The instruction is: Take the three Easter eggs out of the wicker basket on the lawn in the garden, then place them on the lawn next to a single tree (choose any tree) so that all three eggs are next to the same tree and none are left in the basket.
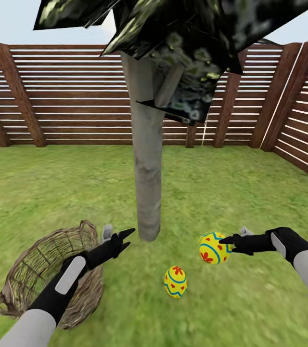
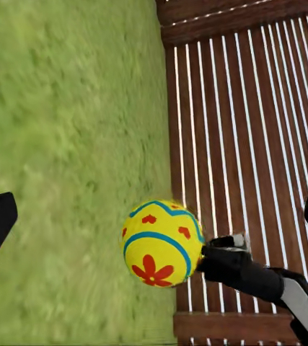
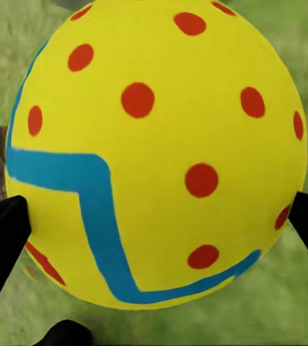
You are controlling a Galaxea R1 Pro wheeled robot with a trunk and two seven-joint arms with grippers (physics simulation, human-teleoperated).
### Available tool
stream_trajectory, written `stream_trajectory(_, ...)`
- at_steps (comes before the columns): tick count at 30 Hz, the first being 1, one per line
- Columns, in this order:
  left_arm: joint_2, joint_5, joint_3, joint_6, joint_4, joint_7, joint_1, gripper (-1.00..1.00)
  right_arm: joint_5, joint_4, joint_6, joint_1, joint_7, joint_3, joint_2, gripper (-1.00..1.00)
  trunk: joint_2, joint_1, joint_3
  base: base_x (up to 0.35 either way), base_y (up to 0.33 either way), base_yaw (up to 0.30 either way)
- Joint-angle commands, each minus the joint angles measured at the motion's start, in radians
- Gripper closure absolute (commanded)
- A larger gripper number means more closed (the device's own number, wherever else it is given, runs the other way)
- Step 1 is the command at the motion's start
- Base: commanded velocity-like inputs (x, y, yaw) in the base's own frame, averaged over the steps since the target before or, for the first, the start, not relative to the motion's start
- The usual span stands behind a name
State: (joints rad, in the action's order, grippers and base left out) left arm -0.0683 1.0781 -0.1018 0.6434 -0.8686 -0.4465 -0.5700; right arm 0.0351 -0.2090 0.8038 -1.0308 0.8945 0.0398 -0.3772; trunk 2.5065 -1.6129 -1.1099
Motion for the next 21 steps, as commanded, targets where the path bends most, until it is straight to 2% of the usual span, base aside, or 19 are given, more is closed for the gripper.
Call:
stream_trajectory(1,0.003,0.006,-0.014,0.005,0.0,0.0,-0.001,-1.0,0.004,-0.001,-0.002,0.0,-0.087,0.004,0.002,1.0,0.0,0.0,-0.001,0.237,-0.252,-0.221)
stream_trajectory(3,0.005,0.006,-0.029,0.005,-0.001,0.0,-0.001,-1.0,-0.006,-0.011,-0.022,0.0,-0.277,0.001,0.012,1.0,0.0,0.0,-0.001,0.11,-0.107,-0.109)
stream_trajectory(4,0.005,0.006,-0.03,0.004,-0.001,0.0,-0.001,-1.0,-0.015,-0.02,-0.029,0.0,-0.326,-0.008,0.026,1.0,0.0,0.0,-0.001,0.033,-0.032,-0.034)
stream_trajectory(6,0.006,0.007,-0.032,0.004,-0.001,0.0,-0.001,-1.0,-0.037,-0.029,-0.049,0.0,-0.396,-0.05,0.077,1.0,0.0,0.0,-0.001,0.009,-0.009,-0.01)
stream_trajectory(8,0.015,0.007,-0.034,0.004,-0.001,0.0,-0.001,-1.0,-0.047,-0.029,-0.106,0.0,-0.451,-0.087,0.125,1.0,0.0,0.0,-0.001,0.002,-0.002,-0.002)
stream_trajectory(10,0.038,0.007,-0.035,0.004,-0.001,0.0,-0.001,-1.0,-0.048,-0.026,-0.16,0.0,-0.57,-0.099,0.176,1.0,0.0,0.0,-0.001,0.0,0.0,0.0)
stream_trajectory(11,0.041,0.007,-0.036,0.004,-0.001,0.0,-0.001,-1.0,-0.047,-0.023,-0.18,0.0,-0.599,-0.1,0.194,1.0,0.001,-0.001,-0.004,0.0,0.0,0.0)
stream_trajectory(13,0.043,0.006,-0.035,0.004,-0.001,0.0,-0.001,-1.0,-0.047,-0.017,-0.239,0.0,-0.618,-0.1,0.213,1.0,0.001,-0.002,-0.012,0.0,0.0,0.0)
stream_trajectory(15,0.044,0.007,-0.035,0.004,-0.005,0.001,-0.001,-1.0,-0.046,-0.013,-0.284,0.001,-0.622,-0.1,0.217,1.0,0.001,-0.002,-0.02,0.0,0.0,0.0)
stream_trajectory(16,0.053,0.009,-0.035,0.004,-0.01,0.001,-0.001,-1.0,-0.045,-0.012,-0.294,0.001,-0.623,-0.1,0.221,1.0,0.002,-0.003,-0.024,0.0,0.0,0.0)
stream_trajectory(19,0.099,0.009,-0.035,0.004,-0.017,0.002,-0.001,-1.0,-0.06,0.016,-0.3,0.007,-0.643,-0.101,0.265,1.0,0.002,-0.004,-0.035,0.0,0.0,0.0)
stream_trajectory(21,0.107,0.017,-0.033,0.006,-0.029,-0.002,-0.001,-1.0,-0.087,0.03,-0.301,0.007,-0.682,-0.101,0.305,1.0,0.003,-0.005,-0.043,0.0,0.0,0.0)
